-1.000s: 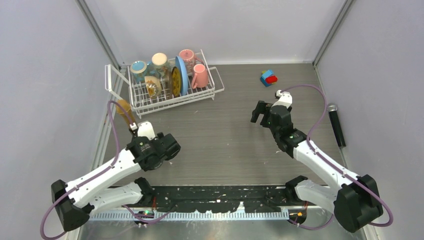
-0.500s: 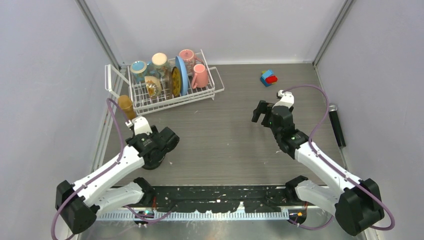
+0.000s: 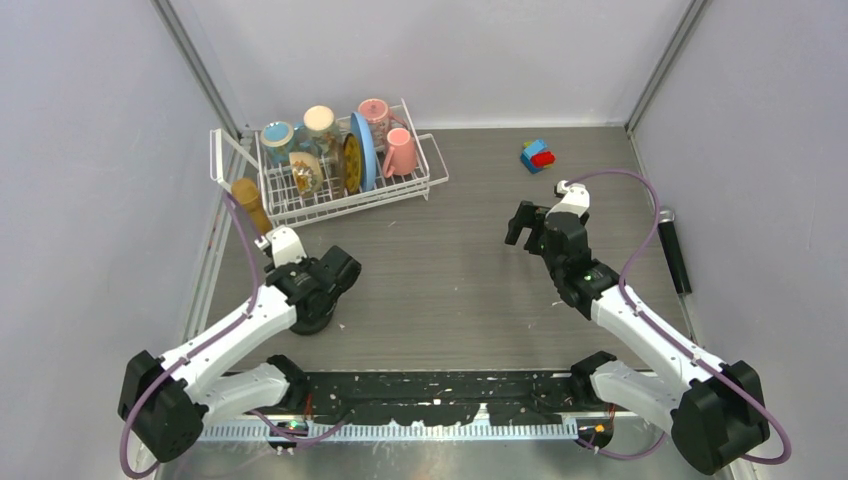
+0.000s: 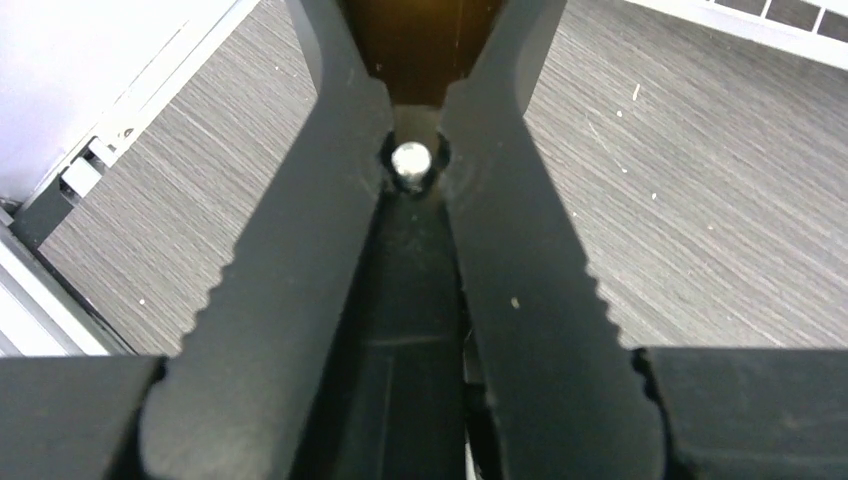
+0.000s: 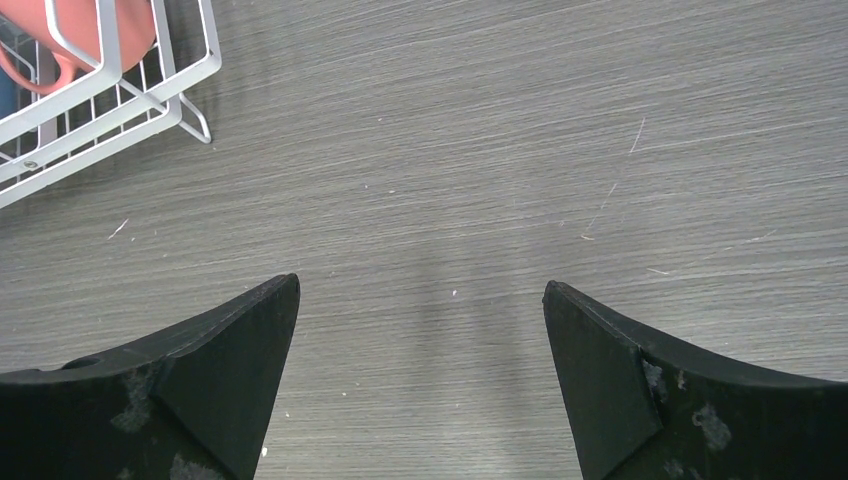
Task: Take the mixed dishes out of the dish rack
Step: Move the distractor to the center of the board.
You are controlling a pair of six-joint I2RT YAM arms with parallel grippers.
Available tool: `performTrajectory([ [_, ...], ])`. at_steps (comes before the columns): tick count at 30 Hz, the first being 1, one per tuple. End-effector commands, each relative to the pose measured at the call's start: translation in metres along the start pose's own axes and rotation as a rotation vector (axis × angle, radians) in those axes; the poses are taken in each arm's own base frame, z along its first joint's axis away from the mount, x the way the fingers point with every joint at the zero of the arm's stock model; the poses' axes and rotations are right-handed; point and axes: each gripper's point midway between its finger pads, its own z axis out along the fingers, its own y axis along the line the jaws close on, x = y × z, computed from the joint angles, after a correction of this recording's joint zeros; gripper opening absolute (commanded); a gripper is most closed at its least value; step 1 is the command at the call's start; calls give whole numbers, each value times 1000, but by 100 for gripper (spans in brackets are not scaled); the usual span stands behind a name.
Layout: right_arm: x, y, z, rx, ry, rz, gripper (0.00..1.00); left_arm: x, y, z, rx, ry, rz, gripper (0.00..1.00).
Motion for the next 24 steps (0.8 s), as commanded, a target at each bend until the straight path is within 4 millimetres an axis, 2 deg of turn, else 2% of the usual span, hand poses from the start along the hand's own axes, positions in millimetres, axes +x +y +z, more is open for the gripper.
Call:
performTrajectory([
  [1,-13,2,0,4,-45,0,100,-8,2,8,-41,-66,-32,24],
  [4,-12,1,0,5,-45,0,100,-10,3,9,-52,-83,-39,11],
  [5,-12,1,0,6,-46,1,100,-12,5,9,-59,-93,-42,1],
  [6,-12,1,0,5,-45,0,100,-14,7,9,-69,-106,-52,0],
  [12,-10,1,0,5,-39,-6,100,-42,25,12,-154,-215,-117,0],
  [17,-7,0,2,9,-30,-16,100,-58,38,27,-234,-252,-178,0],
  [21,-6,0,2,6,-25,-20,100,-66,42,50,-277,-260,-267,0],
  [24,-6,0,2,8,-26,-24,100,-63,53,74,-318,-237,-332,0],
])
